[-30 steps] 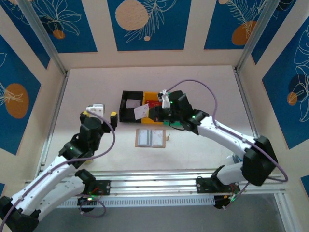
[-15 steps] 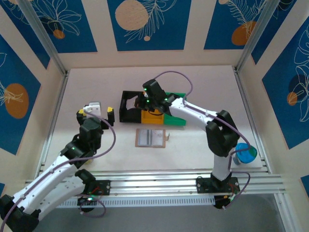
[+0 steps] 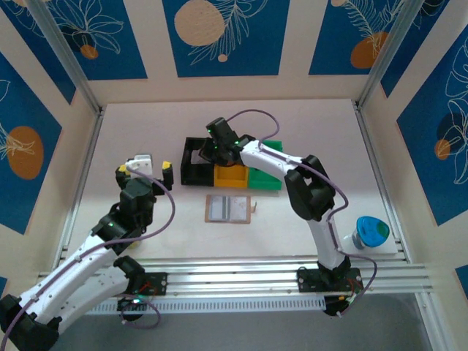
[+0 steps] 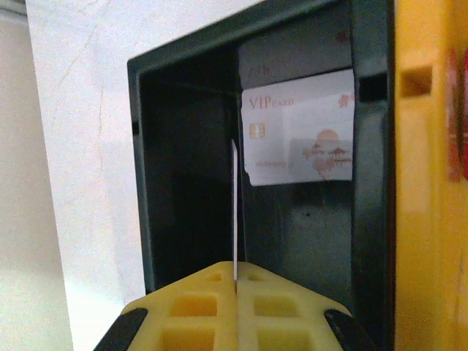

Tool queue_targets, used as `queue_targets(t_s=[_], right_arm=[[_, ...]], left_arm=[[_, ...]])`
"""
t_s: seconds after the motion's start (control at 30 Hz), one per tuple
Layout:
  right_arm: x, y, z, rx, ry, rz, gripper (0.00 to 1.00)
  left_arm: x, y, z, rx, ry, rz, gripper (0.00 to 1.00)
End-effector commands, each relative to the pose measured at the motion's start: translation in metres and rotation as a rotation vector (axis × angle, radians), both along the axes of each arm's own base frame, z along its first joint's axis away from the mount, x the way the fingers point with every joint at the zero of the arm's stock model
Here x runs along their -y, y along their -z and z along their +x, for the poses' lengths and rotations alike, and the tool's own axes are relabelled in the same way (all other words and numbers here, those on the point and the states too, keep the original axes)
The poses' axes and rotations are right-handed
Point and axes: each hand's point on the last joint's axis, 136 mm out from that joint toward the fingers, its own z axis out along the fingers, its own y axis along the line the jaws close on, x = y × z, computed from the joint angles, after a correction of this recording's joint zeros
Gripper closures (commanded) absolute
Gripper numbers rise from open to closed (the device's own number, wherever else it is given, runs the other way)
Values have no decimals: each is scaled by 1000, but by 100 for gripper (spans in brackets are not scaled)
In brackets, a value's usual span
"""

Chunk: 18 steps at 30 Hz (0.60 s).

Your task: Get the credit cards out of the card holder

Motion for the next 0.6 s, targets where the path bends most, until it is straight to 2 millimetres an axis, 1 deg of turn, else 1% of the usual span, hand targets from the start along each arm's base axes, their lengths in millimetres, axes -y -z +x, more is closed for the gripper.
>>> queue_targets(t_s=[0.0, 0.13, 0.23, 0.43, 0.57], right_arm=[[-5, 0, 10, -13, 27, 11, 100], [-12, 6, 17, -31, 17, 14, 100], [-17, 10, 19, -39, 11, 12, 100], [-16, 19, 20, -48, 23, -4, 100], [-15, 20, 21, -44, 29, -10, 100]], left_arm=[[-4, -5, 0, 30, -14, 3, 0], [-4, -5, 0, 34, -11, 7, 0], [-4, -6, 0, 38, -12, 9, 0], [-4, -7, 1, 43, -12, 8, 0], [-5, -7, 0, 44, -13, 8, 0]])
